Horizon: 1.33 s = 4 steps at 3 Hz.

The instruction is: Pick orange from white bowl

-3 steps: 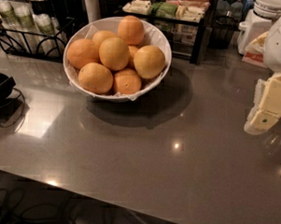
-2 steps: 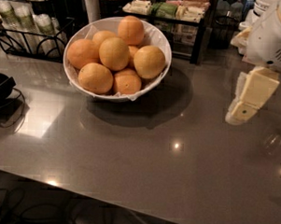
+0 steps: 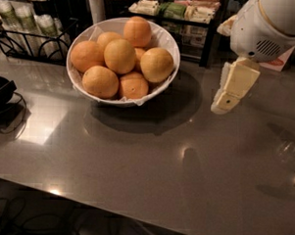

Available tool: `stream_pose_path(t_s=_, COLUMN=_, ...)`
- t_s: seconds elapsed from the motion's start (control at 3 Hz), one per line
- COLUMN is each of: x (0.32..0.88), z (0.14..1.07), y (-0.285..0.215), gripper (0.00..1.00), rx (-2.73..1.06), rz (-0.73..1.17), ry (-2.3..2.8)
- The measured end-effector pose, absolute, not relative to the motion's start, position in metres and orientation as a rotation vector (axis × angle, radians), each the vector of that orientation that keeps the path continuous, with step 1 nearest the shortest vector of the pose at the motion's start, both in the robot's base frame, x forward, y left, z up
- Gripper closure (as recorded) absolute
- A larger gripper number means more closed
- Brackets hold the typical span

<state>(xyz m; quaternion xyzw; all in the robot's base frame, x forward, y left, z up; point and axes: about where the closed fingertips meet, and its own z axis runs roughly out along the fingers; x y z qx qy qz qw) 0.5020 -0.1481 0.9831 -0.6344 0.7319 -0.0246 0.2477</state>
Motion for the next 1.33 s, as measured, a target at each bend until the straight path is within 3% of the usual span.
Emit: stream_pose_path(t_s=1.33, x=0.602, z=0.984, y=-0.057, gripper=0.02, rx=-1.500, rz=0.132, ry=1.793)
